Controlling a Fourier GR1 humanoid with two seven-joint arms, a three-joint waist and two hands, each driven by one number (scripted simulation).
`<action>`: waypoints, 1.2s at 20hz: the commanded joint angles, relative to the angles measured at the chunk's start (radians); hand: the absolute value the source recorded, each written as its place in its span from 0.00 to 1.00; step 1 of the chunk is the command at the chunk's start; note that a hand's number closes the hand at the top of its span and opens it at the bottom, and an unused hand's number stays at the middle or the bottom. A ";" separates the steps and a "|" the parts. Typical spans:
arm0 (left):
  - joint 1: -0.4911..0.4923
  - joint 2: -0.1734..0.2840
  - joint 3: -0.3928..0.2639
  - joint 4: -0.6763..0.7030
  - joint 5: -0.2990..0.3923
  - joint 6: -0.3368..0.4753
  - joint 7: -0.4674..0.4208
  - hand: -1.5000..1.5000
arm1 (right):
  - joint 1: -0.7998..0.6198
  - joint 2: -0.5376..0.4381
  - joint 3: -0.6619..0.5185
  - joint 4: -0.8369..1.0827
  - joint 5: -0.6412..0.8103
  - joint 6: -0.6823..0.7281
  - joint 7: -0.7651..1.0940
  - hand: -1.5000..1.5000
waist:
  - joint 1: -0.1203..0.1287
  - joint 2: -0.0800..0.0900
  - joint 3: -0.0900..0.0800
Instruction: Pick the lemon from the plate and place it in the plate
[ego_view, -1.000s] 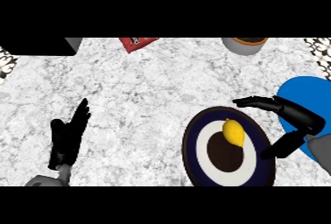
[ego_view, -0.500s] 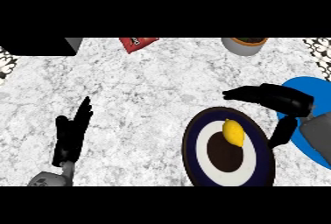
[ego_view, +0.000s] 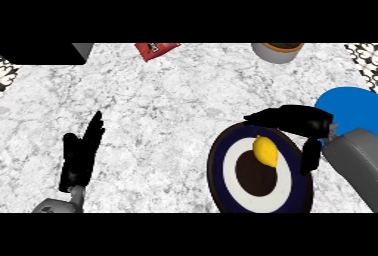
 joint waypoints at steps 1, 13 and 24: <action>-0.019 -0.039 0.027 0.075 -0.030 -0.015 -0.039 0.50 | 0.004 0.035 -0.037 0.018 0.078 0.041 -0.010 0.00 | -0.003 0.001 0.000; 0.030 -0.072 0.061 0.028 -0.066 -0.070 -0.038 0.50 | 0.001 0.156 -0.075 0.106 0.241 0.056 -0.053 0.00 | 0.000 0.000 0.000; -0.012 -0.109 0.097 0.020 -0.112 -0.082 0.020 0.50 | 0.055 0.219 -0.095 0.120 0.352 0.029 -0.068 0.00 | -0.005 -0.001 0.000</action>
